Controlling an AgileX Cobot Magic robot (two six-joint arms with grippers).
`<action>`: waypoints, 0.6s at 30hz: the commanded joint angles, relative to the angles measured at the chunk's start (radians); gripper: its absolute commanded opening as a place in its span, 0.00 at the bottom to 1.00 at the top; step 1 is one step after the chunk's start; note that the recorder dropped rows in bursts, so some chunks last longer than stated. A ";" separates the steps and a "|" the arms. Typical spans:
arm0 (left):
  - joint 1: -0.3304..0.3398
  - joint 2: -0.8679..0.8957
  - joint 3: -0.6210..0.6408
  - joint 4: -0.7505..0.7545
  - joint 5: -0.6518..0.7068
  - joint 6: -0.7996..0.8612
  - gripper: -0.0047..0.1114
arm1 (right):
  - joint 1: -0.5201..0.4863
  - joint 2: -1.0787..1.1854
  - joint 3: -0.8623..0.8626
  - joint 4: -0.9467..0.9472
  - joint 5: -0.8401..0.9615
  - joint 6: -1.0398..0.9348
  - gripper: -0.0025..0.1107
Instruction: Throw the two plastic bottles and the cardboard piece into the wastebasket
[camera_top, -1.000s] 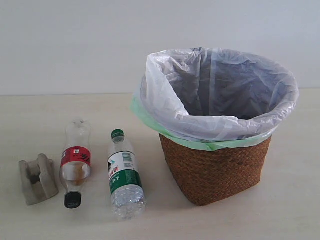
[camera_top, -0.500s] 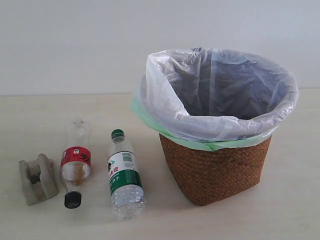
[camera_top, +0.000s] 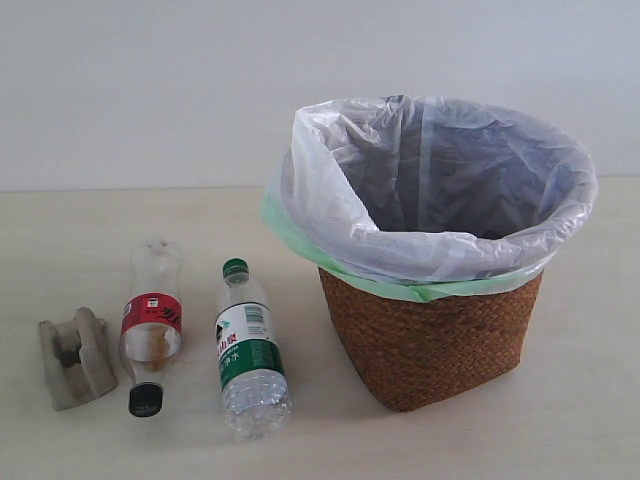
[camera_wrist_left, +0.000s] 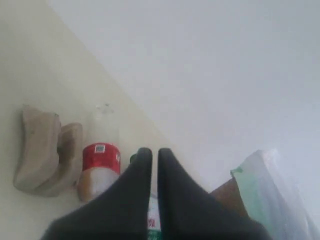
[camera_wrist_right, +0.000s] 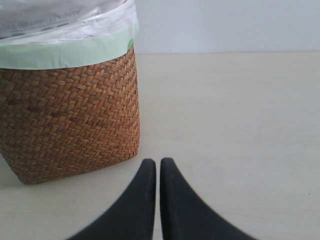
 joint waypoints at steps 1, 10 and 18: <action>0.002 -0.003 0.004 -0.031 -0.144 0.008 0.07 | -0.005 -0.004 -0.001 -0.005 -0.006 -0.004 0.02; 0.002 0.044 -0.175 -0.031 -0.115 0.280 0.07 | -0.005 -0.004 -0.001 -0.005 -0.006 -0.004 0.02; 0.002 0.577 -0.557 -0.012 0.174 0.681 0.07 | -0.005 -0.004 -0.001 -0.005 -0.006 -0.004 0.02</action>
